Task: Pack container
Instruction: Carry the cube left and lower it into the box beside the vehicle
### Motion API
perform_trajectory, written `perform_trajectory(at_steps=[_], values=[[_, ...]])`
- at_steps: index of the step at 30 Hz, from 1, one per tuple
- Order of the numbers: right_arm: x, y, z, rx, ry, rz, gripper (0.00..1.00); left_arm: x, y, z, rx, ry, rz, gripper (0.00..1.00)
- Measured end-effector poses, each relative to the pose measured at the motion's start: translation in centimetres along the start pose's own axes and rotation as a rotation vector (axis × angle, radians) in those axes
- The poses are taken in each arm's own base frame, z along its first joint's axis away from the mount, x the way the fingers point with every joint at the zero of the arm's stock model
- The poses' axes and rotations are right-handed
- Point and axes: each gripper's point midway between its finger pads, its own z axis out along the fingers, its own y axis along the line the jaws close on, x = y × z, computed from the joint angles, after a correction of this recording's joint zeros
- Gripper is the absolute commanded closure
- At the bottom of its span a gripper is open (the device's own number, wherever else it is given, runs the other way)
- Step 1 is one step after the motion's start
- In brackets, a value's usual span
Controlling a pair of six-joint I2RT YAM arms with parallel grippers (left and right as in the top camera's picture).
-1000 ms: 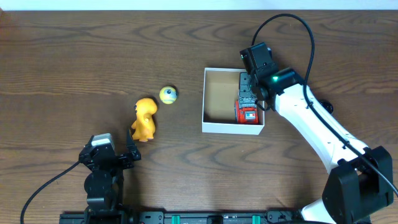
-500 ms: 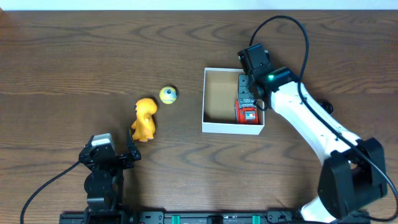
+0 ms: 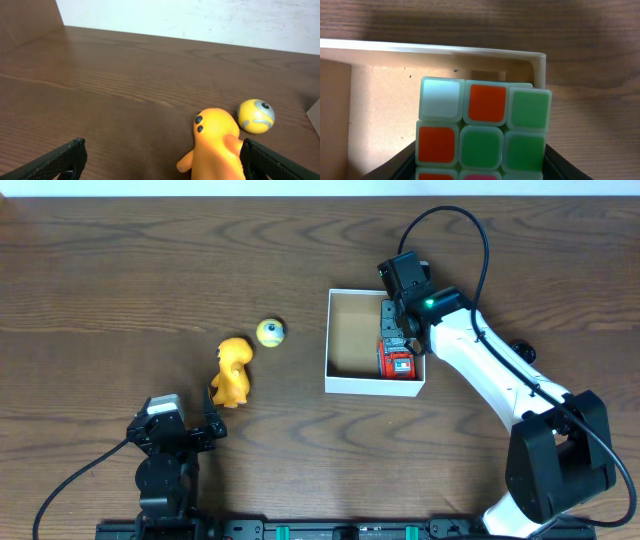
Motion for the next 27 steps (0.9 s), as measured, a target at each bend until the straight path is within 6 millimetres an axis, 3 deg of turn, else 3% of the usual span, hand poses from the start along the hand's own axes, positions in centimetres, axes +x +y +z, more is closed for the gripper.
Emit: perform_trajectory(at_steps=[6, 10, 15, 27], values=[[0.68, -0.42, -0.01, 0.018, 0.027, -0.007, 0.53, 0.00, 0.00, 0.00, 0.000, 0.000, 0.000, 0.02], [0.82, -0.53, -0.02, 0.023, 0.032, -0.007, 0.33, 0.01, 0.00, 0.00, 0.000, 0.000, 0.000, 0.02], [0.80, -0.57, -0.02, 0.026, 0.031, 0.000, 0.22, 0.00, 0.00, 0.00, 0.000, 0.000, 0.000, 0.02], [0.53, -0.61, -0.06, 0.030, 0.018, 0.000, 0.25, 0.01, 0.00, 0.00, 0.000, 0.000, 0.000, 0.02]])
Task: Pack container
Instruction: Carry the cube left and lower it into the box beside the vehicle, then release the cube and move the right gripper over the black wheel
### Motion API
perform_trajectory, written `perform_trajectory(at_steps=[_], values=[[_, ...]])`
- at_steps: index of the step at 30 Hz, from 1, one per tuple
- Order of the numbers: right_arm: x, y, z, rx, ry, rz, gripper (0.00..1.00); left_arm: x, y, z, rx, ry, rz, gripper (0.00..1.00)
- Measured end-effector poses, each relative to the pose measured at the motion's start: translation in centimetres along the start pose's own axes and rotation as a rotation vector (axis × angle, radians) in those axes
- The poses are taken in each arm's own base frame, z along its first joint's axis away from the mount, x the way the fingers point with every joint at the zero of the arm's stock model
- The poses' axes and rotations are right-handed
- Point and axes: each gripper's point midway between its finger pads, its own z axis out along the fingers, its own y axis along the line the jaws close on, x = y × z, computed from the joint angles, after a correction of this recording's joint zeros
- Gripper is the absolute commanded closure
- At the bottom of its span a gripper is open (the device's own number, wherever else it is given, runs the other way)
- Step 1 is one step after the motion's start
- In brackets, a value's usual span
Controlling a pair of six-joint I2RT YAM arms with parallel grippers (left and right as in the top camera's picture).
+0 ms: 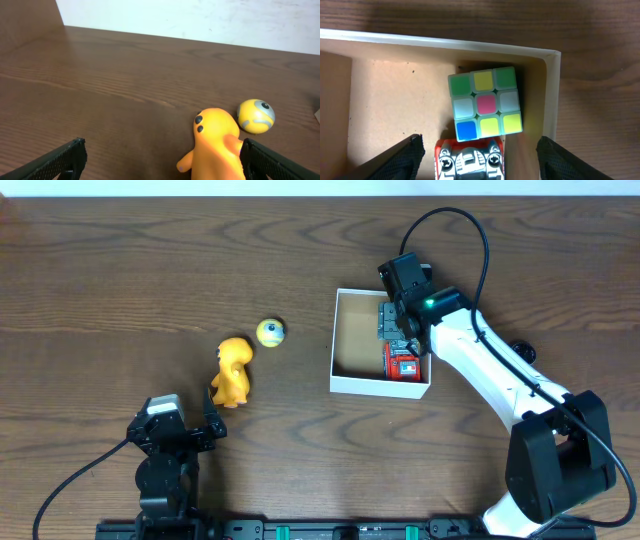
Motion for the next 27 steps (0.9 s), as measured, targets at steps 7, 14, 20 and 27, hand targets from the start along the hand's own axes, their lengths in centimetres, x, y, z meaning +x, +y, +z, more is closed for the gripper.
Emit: perform_trajectory(at_steps=[7, 14, 20, 27], values=[[-1.2, -0.4, -3.3, -0.026, -0.067, 0.000, 0.24, 0.0, 0.0, 0.0, 0.000, 0.000, 0.000, 0.02], [-2.6, -6.2, -12.7, -0.025, -0.220, 0.099, 0.15, 0.0, 0.0, 0.0, 0.000, 0.000, 0.000, 0.02], [-1.6, -16.2, -16.0, 0.137, -0.250, 0.292, 0.03, 0.0, 0.0, 0.0, 0.000, 0.000, 0.000, 0.02], [0.7, -23.2, -14.1, 0.271, -0.120, 0.394, 0.01, 0.0, 0.0, 0.0, 0.000, 0.000, 0.000, 0.02]])
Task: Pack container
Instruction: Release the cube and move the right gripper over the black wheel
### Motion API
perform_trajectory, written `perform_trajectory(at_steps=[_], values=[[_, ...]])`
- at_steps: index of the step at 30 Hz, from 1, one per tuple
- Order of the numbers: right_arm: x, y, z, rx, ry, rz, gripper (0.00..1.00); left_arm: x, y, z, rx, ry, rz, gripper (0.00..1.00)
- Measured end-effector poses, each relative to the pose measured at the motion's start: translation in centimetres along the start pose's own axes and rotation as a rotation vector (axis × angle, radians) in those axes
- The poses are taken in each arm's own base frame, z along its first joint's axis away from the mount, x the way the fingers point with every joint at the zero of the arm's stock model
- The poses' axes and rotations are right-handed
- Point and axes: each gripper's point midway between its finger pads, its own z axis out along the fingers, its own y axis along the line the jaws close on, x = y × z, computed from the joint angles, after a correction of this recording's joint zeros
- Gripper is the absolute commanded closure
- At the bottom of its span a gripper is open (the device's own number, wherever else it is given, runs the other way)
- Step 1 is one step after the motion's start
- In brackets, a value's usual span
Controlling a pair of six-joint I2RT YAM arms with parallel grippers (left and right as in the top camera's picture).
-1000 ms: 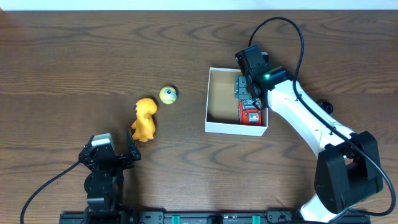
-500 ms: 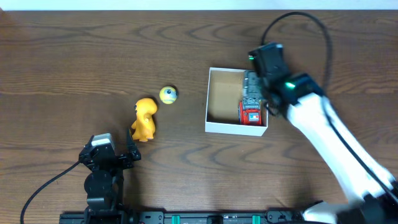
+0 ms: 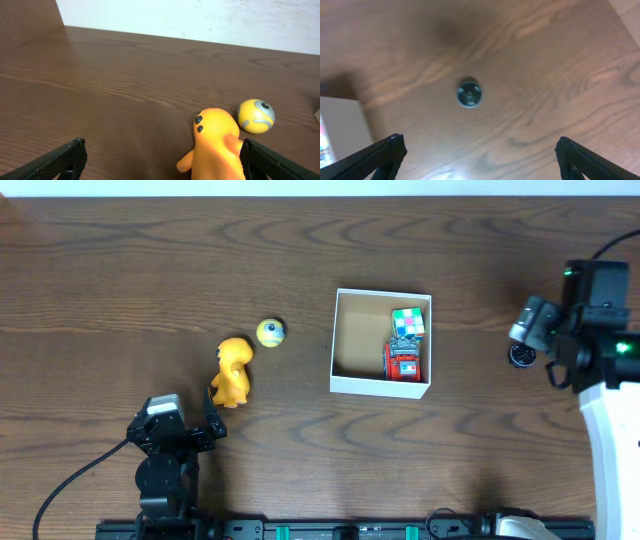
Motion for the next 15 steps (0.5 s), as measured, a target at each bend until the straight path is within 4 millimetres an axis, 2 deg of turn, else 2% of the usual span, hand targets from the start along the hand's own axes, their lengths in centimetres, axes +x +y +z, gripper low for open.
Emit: perform_trajectory(at_steps=[4, 13, 15], values=[[0.7, -0.1, 2.6, -0.013, 0.092, -0.023, 0.01, 0.0, 0.0, 0.0, 0.000, 0.000, 0.000, 0.02], [2.7, 1.9, 8.1, -0.034, 0.248, -0.107, 0.01, 0.0, 0.0, 0.0, 0.000, 0.000, 0.000, 0.02], [2.9, 2.4, 9.9, -0.034, 0.271, -0.139, 0.01, 0.0, 0.0, 0.0, 0.000, 0.000, 0.000, 0.02]])
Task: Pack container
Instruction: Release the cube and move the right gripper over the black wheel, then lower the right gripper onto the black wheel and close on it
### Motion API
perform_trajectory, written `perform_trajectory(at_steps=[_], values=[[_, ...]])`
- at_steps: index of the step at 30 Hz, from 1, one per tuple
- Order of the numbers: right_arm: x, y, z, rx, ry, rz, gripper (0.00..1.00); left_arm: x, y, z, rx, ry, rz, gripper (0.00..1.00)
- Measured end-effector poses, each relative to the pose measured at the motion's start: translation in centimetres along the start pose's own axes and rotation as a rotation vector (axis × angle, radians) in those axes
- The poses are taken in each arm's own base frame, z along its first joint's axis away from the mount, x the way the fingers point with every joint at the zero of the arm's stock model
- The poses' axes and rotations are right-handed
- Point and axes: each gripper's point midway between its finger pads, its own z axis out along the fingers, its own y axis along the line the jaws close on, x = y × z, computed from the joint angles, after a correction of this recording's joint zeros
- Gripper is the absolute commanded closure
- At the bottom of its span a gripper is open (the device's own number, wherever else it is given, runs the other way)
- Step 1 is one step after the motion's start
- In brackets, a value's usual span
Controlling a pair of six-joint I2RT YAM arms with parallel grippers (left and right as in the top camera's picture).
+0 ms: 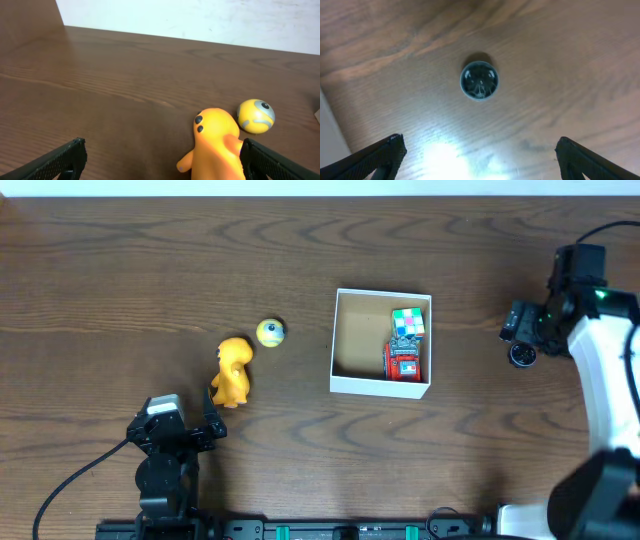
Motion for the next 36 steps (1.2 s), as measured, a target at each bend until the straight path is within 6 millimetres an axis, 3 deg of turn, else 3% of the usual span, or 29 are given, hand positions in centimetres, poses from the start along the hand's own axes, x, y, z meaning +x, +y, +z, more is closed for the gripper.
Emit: perform_trajectory(at_steps=[10, 16, 30, 36], values=[[0.4, 0.0, 6.4, -0.017, 0.114, -0.043, 0.01, 0.0, 0.0, 0.0, 0.000, 0.000, 0.000, 0.02], [0.2, 0.0, 8.2, -0.040, 0.131, -0.067, 0.01, 0.0, 0.0, 0.0, 0.000, 0.000, 0.000, 0.02], [0.8, -0.2, 10.2, -0.050, 0.169, -0.089, 0.02, 0.0, 0.0, 0.0, 0.000, 0.000, 0.000, 0.02], [1.2, -0.1, 11.1, -0.052, 0.174, -0.104, 0.09, 0.0, 0.0, 0.0, 0.000, 0.000, 0.000, 0.02]])
